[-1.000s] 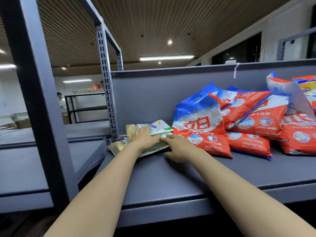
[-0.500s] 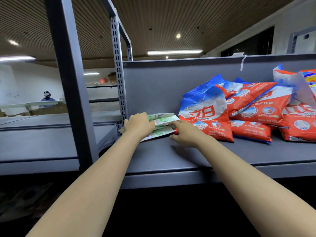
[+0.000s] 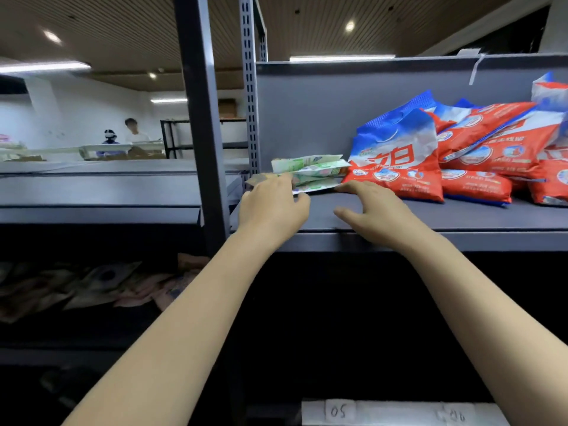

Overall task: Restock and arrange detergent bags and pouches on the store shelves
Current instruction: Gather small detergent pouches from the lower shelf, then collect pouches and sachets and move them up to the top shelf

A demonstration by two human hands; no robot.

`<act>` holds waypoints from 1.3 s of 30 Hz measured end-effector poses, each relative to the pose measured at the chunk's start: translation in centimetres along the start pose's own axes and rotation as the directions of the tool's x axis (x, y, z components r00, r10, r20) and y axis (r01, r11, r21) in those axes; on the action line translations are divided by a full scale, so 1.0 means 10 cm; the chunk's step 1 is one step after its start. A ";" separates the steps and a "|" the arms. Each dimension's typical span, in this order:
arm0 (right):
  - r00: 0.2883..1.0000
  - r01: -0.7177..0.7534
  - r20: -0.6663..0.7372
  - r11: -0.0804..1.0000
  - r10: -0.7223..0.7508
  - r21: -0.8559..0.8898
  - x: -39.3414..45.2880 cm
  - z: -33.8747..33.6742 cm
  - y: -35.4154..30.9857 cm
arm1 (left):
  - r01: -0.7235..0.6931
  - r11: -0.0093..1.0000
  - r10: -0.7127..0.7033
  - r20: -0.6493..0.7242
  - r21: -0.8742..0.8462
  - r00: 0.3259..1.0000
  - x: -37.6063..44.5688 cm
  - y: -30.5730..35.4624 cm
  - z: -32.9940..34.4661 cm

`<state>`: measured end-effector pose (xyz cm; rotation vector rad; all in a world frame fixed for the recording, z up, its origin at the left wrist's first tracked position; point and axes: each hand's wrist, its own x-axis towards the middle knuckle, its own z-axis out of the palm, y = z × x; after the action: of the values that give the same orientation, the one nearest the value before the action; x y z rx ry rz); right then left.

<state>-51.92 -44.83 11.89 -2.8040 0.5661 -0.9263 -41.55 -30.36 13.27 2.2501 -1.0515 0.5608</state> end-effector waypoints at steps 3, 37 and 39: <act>0.999 0.048 -0.021 0.997 -0.047 0.052 -0.19 -0.01 -0.20 | -0.019 0.998 0.016 -0.044 -0.064 0.999 -0.30 -0.13 -0.12; 0.879 -0.094 0.476 0.978 -0.006 0.187 0.02 2.82 -3.06 | 0.326 0.897 -0.420 0.344 0.299 0.840 -0.92 -4.90 -0.33; 0.865 -0.143 0.501 0.973 0.035 0.179 0.12 2.99 -3.22 | 0.330 0.896 -0.424 0.357 0.297 0.832 -0.85 -5.22 -0.30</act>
<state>-23.25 -15.36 -3.74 -2.6358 0.4791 -0.2028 -5.73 3.22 -6.74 2.7654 -0.7099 0.0232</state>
